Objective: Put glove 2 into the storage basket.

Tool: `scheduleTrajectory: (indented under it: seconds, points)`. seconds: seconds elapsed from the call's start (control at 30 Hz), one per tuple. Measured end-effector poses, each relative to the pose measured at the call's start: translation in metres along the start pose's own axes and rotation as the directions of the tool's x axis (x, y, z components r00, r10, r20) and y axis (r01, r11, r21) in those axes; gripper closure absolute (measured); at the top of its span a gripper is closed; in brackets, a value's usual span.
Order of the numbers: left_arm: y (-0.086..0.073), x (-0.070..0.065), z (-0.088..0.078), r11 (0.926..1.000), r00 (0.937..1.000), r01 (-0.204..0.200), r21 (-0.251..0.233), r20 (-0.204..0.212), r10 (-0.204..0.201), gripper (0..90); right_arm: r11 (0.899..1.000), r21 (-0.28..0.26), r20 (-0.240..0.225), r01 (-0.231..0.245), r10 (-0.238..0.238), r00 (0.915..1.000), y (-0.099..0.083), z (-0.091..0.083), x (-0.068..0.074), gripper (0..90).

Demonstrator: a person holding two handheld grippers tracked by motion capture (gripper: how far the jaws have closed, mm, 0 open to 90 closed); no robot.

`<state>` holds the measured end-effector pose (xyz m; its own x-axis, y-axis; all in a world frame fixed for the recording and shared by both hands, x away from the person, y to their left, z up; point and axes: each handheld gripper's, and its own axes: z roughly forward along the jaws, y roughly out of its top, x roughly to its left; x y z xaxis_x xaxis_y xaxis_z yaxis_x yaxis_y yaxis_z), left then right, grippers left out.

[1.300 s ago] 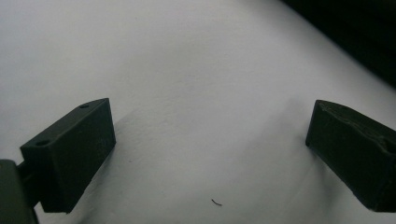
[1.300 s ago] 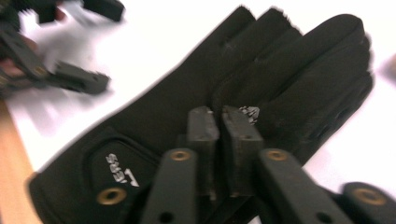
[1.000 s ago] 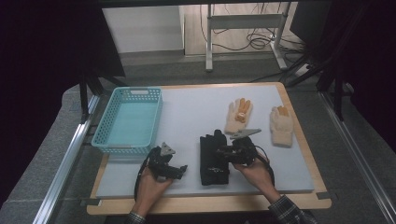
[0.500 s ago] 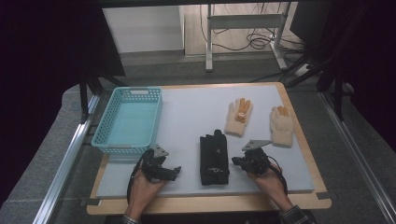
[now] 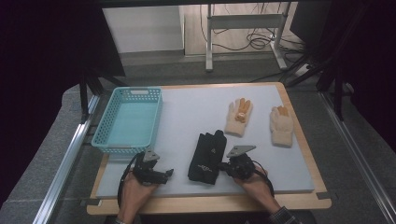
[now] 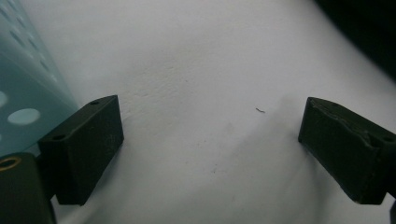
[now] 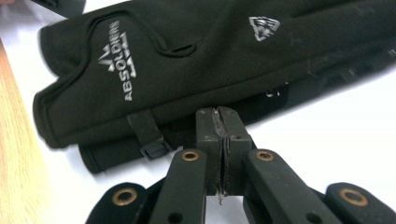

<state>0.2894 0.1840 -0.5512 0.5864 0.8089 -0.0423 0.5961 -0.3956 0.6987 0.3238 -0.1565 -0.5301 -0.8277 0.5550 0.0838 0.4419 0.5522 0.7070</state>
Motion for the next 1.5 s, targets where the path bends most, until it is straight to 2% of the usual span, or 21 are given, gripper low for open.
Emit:
scheduleTrajectory:
  seconds: [0.2, 0.3, 0.5, 0.6, 0.73, 0.77, 0.93, 0.97, 1.0, 1.03, 1.1, 1.17, 1.23, 1.3, 1.33, 1.37, 1.5]
  points:
    - [0.0, 0.0, 0.0, 1.0, 1.0, -0.002, -0.001, 0.0, 0.002, 6.9, 1.0, 0.006, 0.002, 0.019, -0.019, 0.9998, 0.012, 0.015, 0.011, 85.9]
    - [0.0, 0.0, 0.0, 1.0, 1.0, 0.001, -0.001, 0.0, -0.001, 6.9, 0.999, 0.007, 0.005, 0.044, -0.044, 0.999, 0.022, 0.026, 0.019, 85.5]
    - [-0.001, 0.0, 0.0, 1.0, 1.0, 0.006, -0.006, 0.001, -0.006, 6.8, 0.999, -0.001, 0.003, 0.043, -0.043, 0.9991, 0.024, 0.03, 0.021, 84.0]
    - [-0.001, 0.0, 0.0, 0.9999, 1.0, 0.007, -0.009, 0.003, -0.007, 6.8, 1.0, 0.003, -0.002, 0.03, -0.03, 0.9996, 0.021, 0.025, 0.019, 81.0]
    - [-0.001, 0.0, 0.0, 0.9999, 1.0, 0.006, -0.009, 0.002, -0.006, 6.8, 1.0, -0.008, 0.023, 0.024, -0.024, 0.9995, 0.018, 0.014, 0.01, 75.6]
    - [-0.001, 0.0, 0.0, 1.0, 1.0, 0.006, -0.008, 0.002, -0.006, 6.8, 1.0, -0.023, 0.046, 0.006, -0.005, 0.9989, 0.015, 0.005, 0.001, 71.8]
    - [0.0, 0.0, 0.0, 1.0, 1.0, 0.004, -0.001, 0.0, -0.004, 6.8, 0.998, -0.05, 0.102, -0.031, 0.036, 0.9941, 0.007, -0.016, -0.018, 60.3]
    - [0.0, 0.0, 0.0, 1.0, 1.0, 0.004, -0.001, 0.0, -0.004, 6.8, 0.998, -0.05, 0.102, -0.031, 0.036, 0.9941, 0.007, -0.016, -0.018, 60.3]
    - [0.0, 0.0, 0.0, 1.0, 1.0, 0.004, -0.001, 0.0, -0.004, 6.8, 0.998, -0.055, 0.114, -0.038, 0.044, 0.9925, 0.005, -0.02, -0.022, 57.4]
    - [0.0, 0.0, 0.0, 1.0, 1.0, 0.003, -0.001, 0.001, -0.003, 6.8, 0.996, -0.069, 0.135, -0.051, 0.06, 0.989, 0.001, -0.027, -0.03, 50.9]
    - [0.0, 0.0, 0.001, 1.0, 1.0, 0.004, -0.001, 0.002, -0.003, 6.6, 0.996, -0.071, 0.144, -0.058, 0.068, 0.9872, -0.003, -0.033, -0.037, 44.5]
    - [0.0, 0.0, 0.001, 1.0, 1.0, 0.002, -0.001, 0.002, -0.002, 6.6, 0.996, -0.07, 0.155, -0.06, 0.071, 0.9854, -0.005, -0.035, -0.041, 41.7]
    - [0.0, 0.0, 0.001, 1.0, 1.0, 0.003, -0.001, 0.002, -0.003, 6.5, 0.994, -0.069, 0.189, -0.081, 0.092, 0.9776, -0.013, -0.042, -0.052, 33.6]
    - [0.0, 0.0, 0.001, 1.0, 1.0, 0.003, -0.002, 0.002, -0.003, 6.4, 0.993, -0.073, 0.213, -0.091, 0.105, 0.9713, -0.017, -0.045, -0.057, 29.6]
    - [0.0, 0.0, 0.001, 1.0, 1.0, 0.003, -0.002, 0.002, -0.003, 6.4, 0.993, -0.073, 0.213, -0.091, 0.105, 0.9713, -0.017, -0.045, -0.057, 29.6]
    - [0.0, 0.0, 0.001, 1.0, 1.0, 0.004, -0.003, 0.002, -0.004, 6.4, 0.991, -0.08, 0.241, -0.106, 0.122, 0.9627, -0.022, -0.049, -0.062, 25.9]
    - [0.0, 0.0, 0.001, 1.0, 1.0, 0.004, -0.004, 0.002, -0.004, 6.4, 0.989, -0.084, 0.289, -0.124, 0.143, 0.9467, -0.031, -0.054, -0.07, 21.7]
